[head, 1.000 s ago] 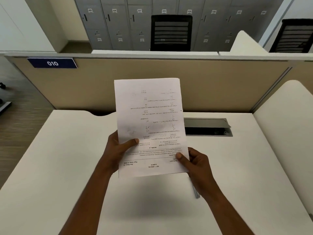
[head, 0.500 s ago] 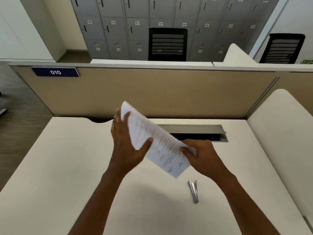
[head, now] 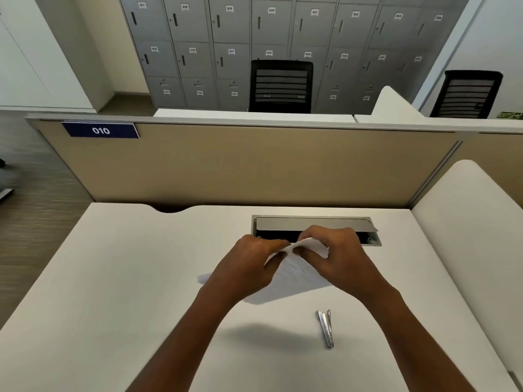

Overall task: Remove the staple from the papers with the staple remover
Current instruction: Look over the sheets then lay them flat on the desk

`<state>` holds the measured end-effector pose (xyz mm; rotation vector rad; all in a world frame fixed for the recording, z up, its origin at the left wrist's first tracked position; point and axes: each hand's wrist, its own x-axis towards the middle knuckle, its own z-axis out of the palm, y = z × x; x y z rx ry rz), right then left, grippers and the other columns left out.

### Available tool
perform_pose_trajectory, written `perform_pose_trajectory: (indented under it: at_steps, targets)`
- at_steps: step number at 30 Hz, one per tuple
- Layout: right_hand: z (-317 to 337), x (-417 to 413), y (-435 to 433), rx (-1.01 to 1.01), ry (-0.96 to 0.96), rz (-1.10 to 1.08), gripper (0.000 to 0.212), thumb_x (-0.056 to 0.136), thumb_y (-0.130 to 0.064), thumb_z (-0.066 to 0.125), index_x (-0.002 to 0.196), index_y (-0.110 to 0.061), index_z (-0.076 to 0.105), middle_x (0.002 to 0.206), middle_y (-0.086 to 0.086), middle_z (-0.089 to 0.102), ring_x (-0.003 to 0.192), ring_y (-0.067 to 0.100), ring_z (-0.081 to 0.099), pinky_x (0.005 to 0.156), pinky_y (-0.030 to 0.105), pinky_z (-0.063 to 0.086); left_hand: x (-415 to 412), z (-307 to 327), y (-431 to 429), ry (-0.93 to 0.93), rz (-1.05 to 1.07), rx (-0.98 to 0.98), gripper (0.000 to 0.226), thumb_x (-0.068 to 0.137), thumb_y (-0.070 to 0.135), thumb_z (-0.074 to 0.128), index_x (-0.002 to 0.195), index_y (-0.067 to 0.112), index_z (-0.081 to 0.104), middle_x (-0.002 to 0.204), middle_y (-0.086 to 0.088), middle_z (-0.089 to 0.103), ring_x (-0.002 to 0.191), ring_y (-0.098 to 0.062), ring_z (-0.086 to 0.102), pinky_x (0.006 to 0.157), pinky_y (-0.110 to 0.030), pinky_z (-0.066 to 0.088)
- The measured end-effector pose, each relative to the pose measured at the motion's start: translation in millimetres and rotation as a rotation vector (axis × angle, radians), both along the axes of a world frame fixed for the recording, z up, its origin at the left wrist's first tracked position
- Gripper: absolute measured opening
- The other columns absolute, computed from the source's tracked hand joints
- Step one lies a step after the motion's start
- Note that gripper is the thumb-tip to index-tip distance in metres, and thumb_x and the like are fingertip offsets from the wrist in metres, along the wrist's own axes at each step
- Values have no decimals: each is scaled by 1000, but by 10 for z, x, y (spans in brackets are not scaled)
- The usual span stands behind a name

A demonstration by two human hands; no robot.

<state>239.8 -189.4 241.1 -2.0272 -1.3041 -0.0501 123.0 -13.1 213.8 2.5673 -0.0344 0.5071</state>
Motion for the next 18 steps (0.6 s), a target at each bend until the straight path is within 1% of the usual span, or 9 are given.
perform_pose_trajectory:
  at_steps: [3,6,8,9,11,13,14,16,18]
  targets:
    - [49,52,-165,106,212,-52,11,82,-21,80,89,-19,72,81,-10,72,76,10,68,69,15,52,-113,3,44,-59,45,-171,27,94,19,67,120,21,75,103,6,80,80,-13,71,72,-13,52]
    - [8,198,-394,145,405,-147,13,77,-18,83,82,-16,71,82,-6,72,75,14,68,67,18,51,-251,46,114,-119,112,-429,24,95,18,68,117,23,77,103,13,79,84,-11,75,66,-29,61]
    - [-51,279,-522,225,569,-174,15,75,-16,83,84,-9,71,83,4,73,79,24,68,69,26,54,-319,96,159,-142,163,-617,20,95,13,70,113,19,79,100,10,79,88,-13,76,65,-34,64]
    - [-86,295,-562,296,655,-171,20,74,-15,83,87,-5,71,87,10,74,82,27,69,73,29,55,-354,126,183,-146,187,-707,18,94,11,71,109,16,79,98,6,80,88,-16,76,66,-37,65]
    - [-152,293,-580,441,832,-146,41,70,-21,86,99,2,69,98,17,75,93,29,71,82,32,58,-400,173,216,-168,215,-865,16,91,12,72,105,10,79,97,-1,80,87,-22,77,69,-40,65]
    - [-225,238,-538,514,984,-94,65,63,-33,92,109,4,65,108,21,73,102,33,70,90,39,58,-426,191,231,-207,233,-993,16,89,13,72,103,12,78,98,-5,80,88,-25,77,72,-37,64]
    - [-263,197,-502,524,1040,-65,70,61,-35,93,112,3,64,112,22,72,105,35,69,93,42,57,-430,191,233,-228,247,-1060,15,88,13,72,101,14,79,99,-6,80,89,-27,77,73,-35,63]
    - [-331,102,-417,490,1092,-10,59,70,-27,88,118,0,65,119,20,70,110,36,67,93,45,56,-430,174,215,-255,269,-1190,16,87,14,72,98,19,82,102,-10,79,92,-31,76,76,-36,63]
    - [-375,-2,-322,443,1073,-5,39,81,-10,75,119,-5,68,120,15,71,110,33,68,88,39,58,-430,134,189,-262,290,-1273,17,86,15,71,98,20,82,106,-13,78,95,-34,75,81,-43,64]
